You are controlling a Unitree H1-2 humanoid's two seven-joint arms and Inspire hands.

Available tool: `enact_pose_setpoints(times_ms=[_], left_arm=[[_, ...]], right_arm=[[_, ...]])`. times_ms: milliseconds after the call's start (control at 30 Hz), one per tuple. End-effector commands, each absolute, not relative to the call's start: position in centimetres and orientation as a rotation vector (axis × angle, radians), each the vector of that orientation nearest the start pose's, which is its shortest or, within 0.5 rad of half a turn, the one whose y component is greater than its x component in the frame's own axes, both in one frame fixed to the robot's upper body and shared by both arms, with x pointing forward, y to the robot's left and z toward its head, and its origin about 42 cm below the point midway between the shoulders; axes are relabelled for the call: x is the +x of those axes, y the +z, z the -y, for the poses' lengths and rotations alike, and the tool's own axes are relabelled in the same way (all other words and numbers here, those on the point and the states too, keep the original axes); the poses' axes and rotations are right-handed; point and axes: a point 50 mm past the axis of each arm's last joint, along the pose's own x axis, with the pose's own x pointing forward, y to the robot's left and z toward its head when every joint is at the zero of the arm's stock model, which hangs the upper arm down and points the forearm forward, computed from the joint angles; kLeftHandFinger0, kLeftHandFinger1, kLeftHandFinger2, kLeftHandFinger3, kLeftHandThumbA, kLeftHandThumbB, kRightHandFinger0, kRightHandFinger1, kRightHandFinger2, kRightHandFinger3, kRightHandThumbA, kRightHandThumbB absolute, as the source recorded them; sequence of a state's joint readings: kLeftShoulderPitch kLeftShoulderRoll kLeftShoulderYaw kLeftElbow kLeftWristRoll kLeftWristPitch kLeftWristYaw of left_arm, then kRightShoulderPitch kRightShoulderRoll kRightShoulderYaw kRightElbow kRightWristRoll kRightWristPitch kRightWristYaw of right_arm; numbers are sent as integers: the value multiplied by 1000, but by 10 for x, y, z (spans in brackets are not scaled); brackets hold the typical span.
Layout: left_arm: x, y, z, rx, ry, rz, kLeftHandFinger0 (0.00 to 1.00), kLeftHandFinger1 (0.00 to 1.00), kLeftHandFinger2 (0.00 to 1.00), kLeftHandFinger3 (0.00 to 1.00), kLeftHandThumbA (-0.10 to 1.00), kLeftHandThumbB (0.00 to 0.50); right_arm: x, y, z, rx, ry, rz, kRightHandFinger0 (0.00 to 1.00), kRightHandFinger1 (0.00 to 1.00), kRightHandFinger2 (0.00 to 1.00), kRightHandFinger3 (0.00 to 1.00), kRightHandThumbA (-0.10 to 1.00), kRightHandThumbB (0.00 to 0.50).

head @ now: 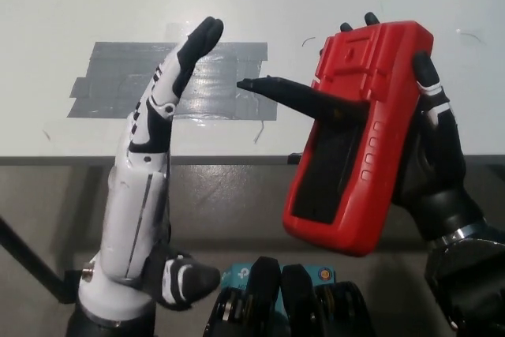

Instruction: The robot first picks the multimeter with right hand and then unfolds the black stand on the back of it using left hand

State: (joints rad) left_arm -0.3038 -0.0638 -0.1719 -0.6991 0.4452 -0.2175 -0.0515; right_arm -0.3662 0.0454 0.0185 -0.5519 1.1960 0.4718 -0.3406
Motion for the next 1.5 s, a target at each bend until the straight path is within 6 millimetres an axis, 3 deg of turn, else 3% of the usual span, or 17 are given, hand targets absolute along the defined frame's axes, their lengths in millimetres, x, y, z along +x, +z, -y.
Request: enact_pose_setpoints(times_ms=[0,233,267,700,1033,1133,1167,1200,1233,1267,1300,1333,1367,1433,1467], left_arm=[[237,362,-132,316,-78,1317,1000,1000,1000,1000,1000,168],[248,353,-127,300,-99,1286,1000,1000,1000,1000,1000,175],[250,351,-127,317,-91,1279,1000,1000,1000,1000,1000,181],[250,346,-122,301,-134,1278,1000,1000,1000,1000,1000,155],[229,353,-115,283,-131,1396,1000,1000,1000,1000,1000,88],[221,355,-115,259,-146,1402,1000,1000,1000,1000,1000,101],[219,355,-116,238,-166,1385,1000,1000,1000,1000,1000,140],[217,353,-117,191,-195,1367,1000,1000,1000,1000,1000,132],[216,352,-117,173,-204,1361,1000,940,974,1000,1000,134],[215,350,-116,152,-203,1360,1000,632,770,1000,1000,134],[215,349,-115,142,-199,1358,1000,567,718,1000,1000,136],[215,348,-116,146,-201,1361,1000,397,549,1000,1000,137],[216,347,-115,148,-199,1374,1000,264,449,1000,1000,135],[216,343,-115,170,-187,1388,968,120,349,1000,1000,110],[215,341,-114,167,-191,1380,903,123,349,1000,1000,94]], right_arm=[[298,336,143,1013,678,250,0,498,888,967,-100,71],[289,343,143,995,689,277,0,489,874,947,-100,114],[287,344,143,989,693,286,0,475,856,905,-100,126],[277,352,145,986,700,317,0,407,838,811,-100,144],[279,354,147,1001,688,310,0,446,861,954,-100,137],[280,354,148,1007,685,308,0,449,864,954,-100,136],[281,354,148,1006,684,310,0,448,864,953,-100,137],[281,355,149,1004,689,316,0,449,866,952,-100,129],[281,355,149,1004,691,318,0,448,868,951,-100,129],[281,355,149,1008,690,318,0,449,886,941,-100,136],[280,355,149,1011,691,320,0,449,888,939,-100,136],[279,356,149,1013,688,323,0,452,902,924,-100,140],[278,357,149,1010,682,331,0,453,910,921,-100,131],[276,359,151,1018,671,351,0,464,928,910,-100,119],[275,360,152,1025,665,359,0,449,920,888,-100,122]])
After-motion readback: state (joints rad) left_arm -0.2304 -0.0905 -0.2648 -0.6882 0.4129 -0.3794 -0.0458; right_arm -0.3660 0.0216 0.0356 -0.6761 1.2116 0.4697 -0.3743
